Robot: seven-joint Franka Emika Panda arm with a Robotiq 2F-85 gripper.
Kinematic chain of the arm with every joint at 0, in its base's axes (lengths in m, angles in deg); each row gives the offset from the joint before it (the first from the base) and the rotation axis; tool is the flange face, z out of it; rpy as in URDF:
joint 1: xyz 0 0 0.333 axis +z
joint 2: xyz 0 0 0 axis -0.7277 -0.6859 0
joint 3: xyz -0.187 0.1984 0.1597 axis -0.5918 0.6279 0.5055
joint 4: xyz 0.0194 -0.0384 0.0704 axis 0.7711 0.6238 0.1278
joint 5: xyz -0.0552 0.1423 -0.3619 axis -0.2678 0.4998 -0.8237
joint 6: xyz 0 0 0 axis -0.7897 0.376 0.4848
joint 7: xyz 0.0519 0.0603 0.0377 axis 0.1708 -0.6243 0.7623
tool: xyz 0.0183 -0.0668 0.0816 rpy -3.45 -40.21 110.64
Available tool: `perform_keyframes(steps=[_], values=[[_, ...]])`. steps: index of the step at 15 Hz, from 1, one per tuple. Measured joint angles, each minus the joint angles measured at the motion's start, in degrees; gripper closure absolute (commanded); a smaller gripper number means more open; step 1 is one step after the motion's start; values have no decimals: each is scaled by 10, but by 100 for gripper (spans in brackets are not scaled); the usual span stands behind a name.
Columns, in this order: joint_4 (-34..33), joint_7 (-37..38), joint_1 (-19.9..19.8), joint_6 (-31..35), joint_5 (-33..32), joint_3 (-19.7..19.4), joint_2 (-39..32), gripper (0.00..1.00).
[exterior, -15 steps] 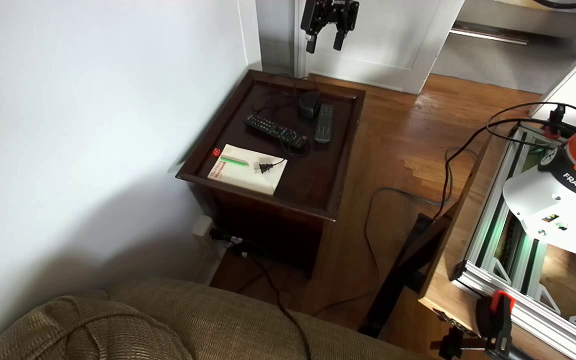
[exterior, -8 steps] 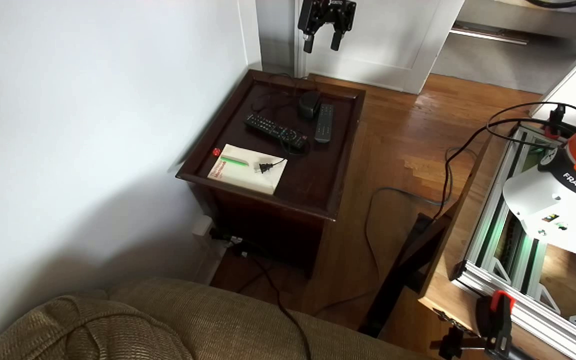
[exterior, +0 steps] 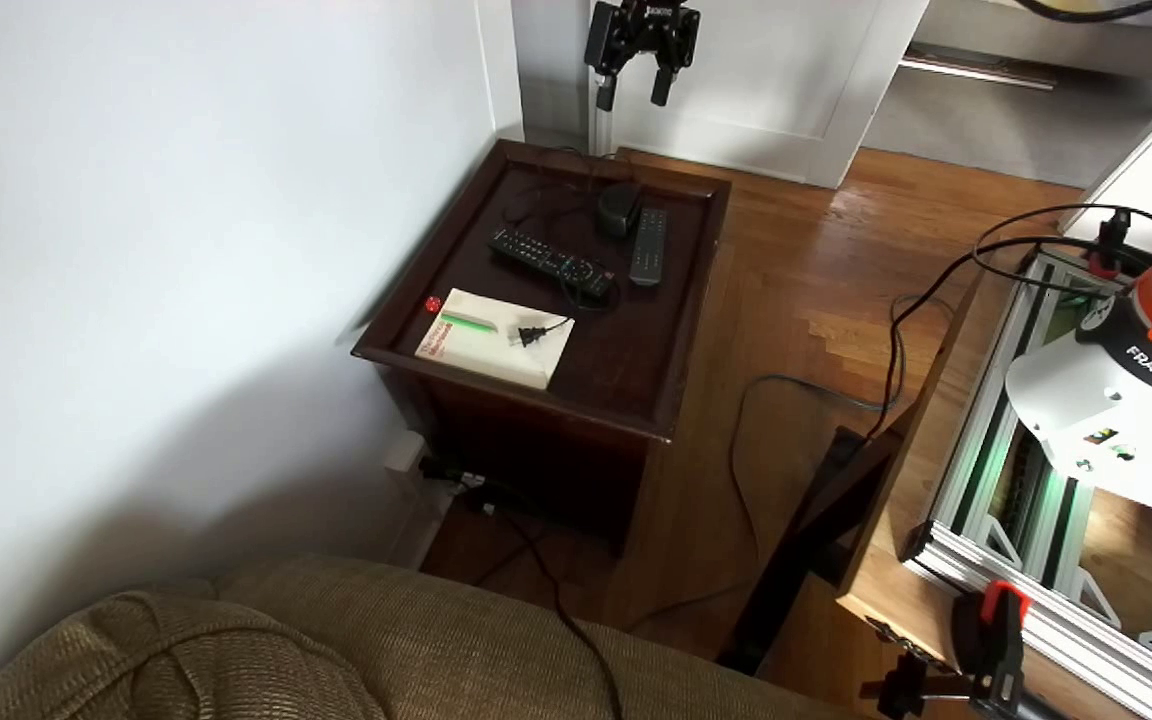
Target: Press a button on the black alarm clock
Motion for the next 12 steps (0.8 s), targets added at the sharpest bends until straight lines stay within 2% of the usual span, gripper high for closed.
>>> perform_keyframes(steps=[3, 4, 5, 6, 12], values=[[-29, 9, -1, 0, 0, 2, -40, 0], [-38, 12, -2, 0, 0, 3, -53, 25], [-49, 14, -4, 0, 0, 3, -67, 26], [-58, 18, -5, 2, 0, 4, -79, 32], [-111, 38, -19, 2, 0, 5, -146, 81]])
